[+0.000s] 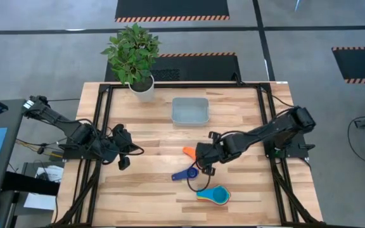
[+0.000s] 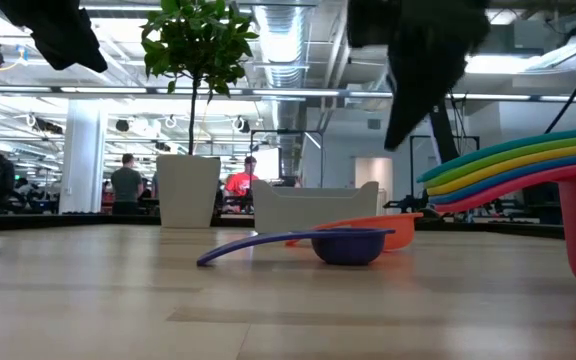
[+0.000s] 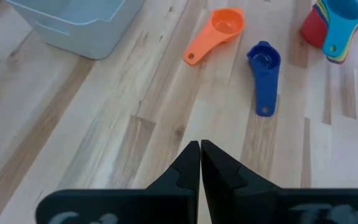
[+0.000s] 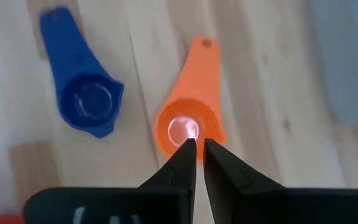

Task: Nest measuring cups in basket
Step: Stack the orange measuring cup on top of the light blue measuring cup

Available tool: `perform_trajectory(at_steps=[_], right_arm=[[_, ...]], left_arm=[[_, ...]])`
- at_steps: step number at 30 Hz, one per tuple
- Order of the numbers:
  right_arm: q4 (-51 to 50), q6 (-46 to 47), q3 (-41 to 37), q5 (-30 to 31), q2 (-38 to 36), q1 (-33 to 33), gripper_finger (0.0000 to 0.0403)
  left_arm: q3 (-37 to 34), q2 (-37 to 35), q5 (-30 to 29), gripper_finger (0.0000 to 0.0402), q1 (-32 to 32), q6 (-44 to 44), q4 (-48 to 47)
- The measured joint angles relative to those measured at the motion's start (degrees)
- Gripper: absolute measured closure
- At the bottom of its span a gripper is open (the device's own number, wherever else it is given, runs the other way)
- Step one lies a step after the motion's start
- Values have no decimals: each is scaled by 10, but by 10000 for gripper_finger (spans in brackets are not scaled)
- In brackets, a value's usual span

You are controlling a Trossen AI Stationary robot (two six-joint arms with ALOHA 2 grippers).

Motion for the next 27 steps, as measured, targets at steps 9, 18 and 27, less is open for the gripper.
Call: perform_trajectory(at_steps=[9, 18, 27], right_arm=[[9, -13, 1, -36, 60, 4, 352], [17, 14, 49, -34, 54, -7, 346], [9, 31, 54, -85, 52, -25, 248]], left_arm=[[0, 0, -6, 400, 0, 4, -1], [0, 0, -7, 400, 0, 2, 0], [0, 0, -7, 400, 0, 0, 0]])
